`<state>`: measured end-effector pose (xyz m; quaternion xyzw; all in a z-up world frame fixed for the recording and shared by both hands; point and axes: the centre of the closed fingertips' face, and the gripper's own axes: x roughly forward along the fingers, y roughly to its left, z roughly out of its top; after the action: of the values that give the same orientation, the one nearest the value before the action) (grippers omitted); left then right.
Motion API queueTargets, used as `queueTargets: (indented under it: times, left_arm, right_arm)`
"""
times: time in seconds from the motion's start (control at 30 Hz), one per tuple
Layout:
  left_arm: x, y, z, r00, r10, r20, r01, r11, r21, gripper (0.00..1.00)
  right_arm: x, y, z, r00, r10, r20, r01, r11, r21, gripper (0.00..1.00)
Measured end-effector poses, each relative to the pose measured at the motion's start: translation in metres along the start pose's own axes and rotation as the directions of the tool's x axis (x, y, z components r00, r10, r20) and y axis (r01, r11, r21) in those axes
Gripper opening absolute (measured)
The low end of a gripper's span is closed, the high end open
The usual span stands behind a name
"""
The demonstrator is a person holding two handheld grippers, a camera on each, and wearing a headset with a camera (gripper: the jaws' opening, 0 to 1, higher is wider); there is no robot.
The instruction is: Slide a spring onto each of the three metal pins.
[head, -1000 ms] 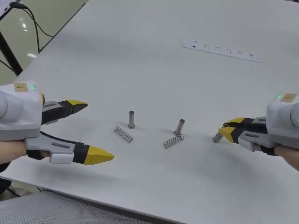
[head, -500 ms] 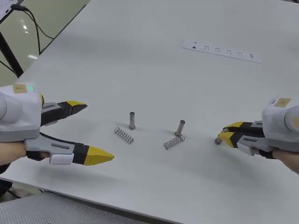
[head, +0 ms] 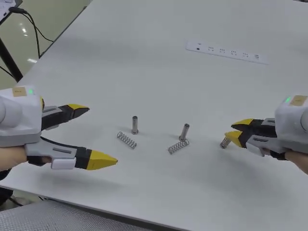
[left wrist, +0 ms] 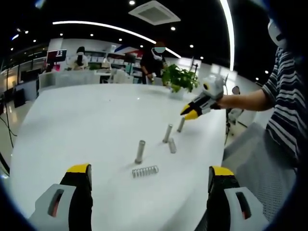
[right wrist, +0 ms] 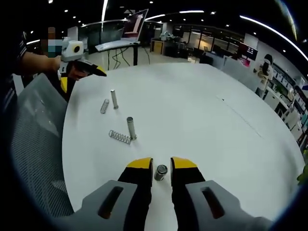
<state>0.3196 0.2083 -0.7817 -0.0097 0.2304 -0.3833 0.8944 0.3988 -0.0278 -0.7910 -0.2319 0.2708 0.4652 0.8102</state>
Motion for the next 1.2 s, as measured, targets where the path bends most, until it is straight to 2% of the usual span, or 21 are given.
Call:
queueTargets:
  times: [0.27,0.47,0.6,0.63,0.73,0.77,0.83,0.87,0.97,1.0,1.07,1.1,1.13,1.17,1.2]
  left_arm:
    - [0.000,-0.001,0.001,1.0000,-0.003,-0.003,0.003,1.000,0.003,0.98]
    - [0.000,-0.001,0.002,1.0000,-0.003,-0.003,0.003,1.000,0.007,0.98]
    - [-0.002,-0.001,0.001,1.0000,-0.001,-0.006,0.001,1.000,0.005,0.98]
    - [-0.002,0.000,0.000,1.0000,0.000,-0.007,0.000,1.000,0.005,0.98]
    - [-0.004,-0.001,-0.001,0.9999,0.001,-0.011,-0.001,1.000,0.004,0.98]
    - [-0.004,-0.001,-0.001,0.9999,0.001,-0.012,-0.001,1.000,0.003,0.98]
    - [-0.005,0.000,-0.002,0.9999,0.004,-0.016,-0.003,1.000,0.005,0.98]
    - [-0.005,0.000,-0.002,0.9999,0.005,-0.016,-0.005,1.000,0.005,0.98]
    - [-0.007,-0.001,-0.003,0.9999,0.005,-0.016,-0.005,1.000,0.004,0.98]
    - [-0.007,-0.001,-0.003,0.9998,0.006,-0.018,-0.006,1.000,0.005,0.98]
    - [-0.008,0.000,-0.004,0.9998,0.008,-0.019,-0.008,1.000,0.004,0.98]
    - [-0.009,0.000,-0.004,0.9998,0.009,-0.017,-0.009,1.000,0.002,0.98]
    - [-0.009,0.000,-0.004,0.9998,0.010,-0.016,-0.010,1.000,0.001,0.98]
    - [-0.009,0.000,-0.004,0.9998,0.010,-0.016,-0.010,1.000,0.001,0.98]
    - [-0.009,-0.001,-0.004,0.9998,0.010,-0.017,-0.010,1.000,0.002,0.98]
  right_arm:
    - [-0.008,0.021,0.023,0.9972,0.062,0.041,-0.059,0.995,-0.078,0.12]
    - [-0.005,0.042,0.028,0.9919,0.126,0.009,-0.122,0.971,-0.204,0.12]
    - [0.000,0.056,0.029,0.9828,0.184,-0.014,-0.182,0.950,-0.253,0.13]
    - [0.002,0.062,0.029,0.9791,0.202,-0.027,-0.201,0.939,-0.280,0.13]
    - [0.007,0.073,0.030,0.9706,0.236,-0.050,-0.239,0.919,-0.314,0.13]
    - [0.011,0.077,0.029,0.9673,0.245,-0.064,-0.252,0.905,-0.342,0.13]
    - [0.015,0.080,0.029,0.9651,0.249,-0.082,-0.261,0.890,-0.373,0.13]
    - [0.018,0.082,0.029,0.9636,0.248,-0.100,-0.267,0.875,-0.403,0.13]
    - [0.025,0.089,0.028,0.9577,0.261,-0.121,-0.287,0.850,-0.442,0.13]
    - [0.027,0.091,0.028,0.9553,0.262,-0.136,-0.295,0.828,-0.477,0.13]
    - [0.032,0.090,0.026,0.9570,0.243,-0.159,-0.290,0.789,-0.541,0.10]
    - [0.035,0.091,0.024,0.9570,0.234,-0.171,-0.290,0.765,-0.575,0.10]
    - [0.037,0.092,0.022,0.9560,0.231,-0.181,-0.293,0.755,-0.586,0.11]
    - [0.040,0.093,0.020,0.9527,0.231,-0.198,-0.304,0.736,-0.605,0.12]
    - [0.042,0.094,0.019,0.9528,0.232,-0.196,-0.304,0.733,-0.608,0.12]
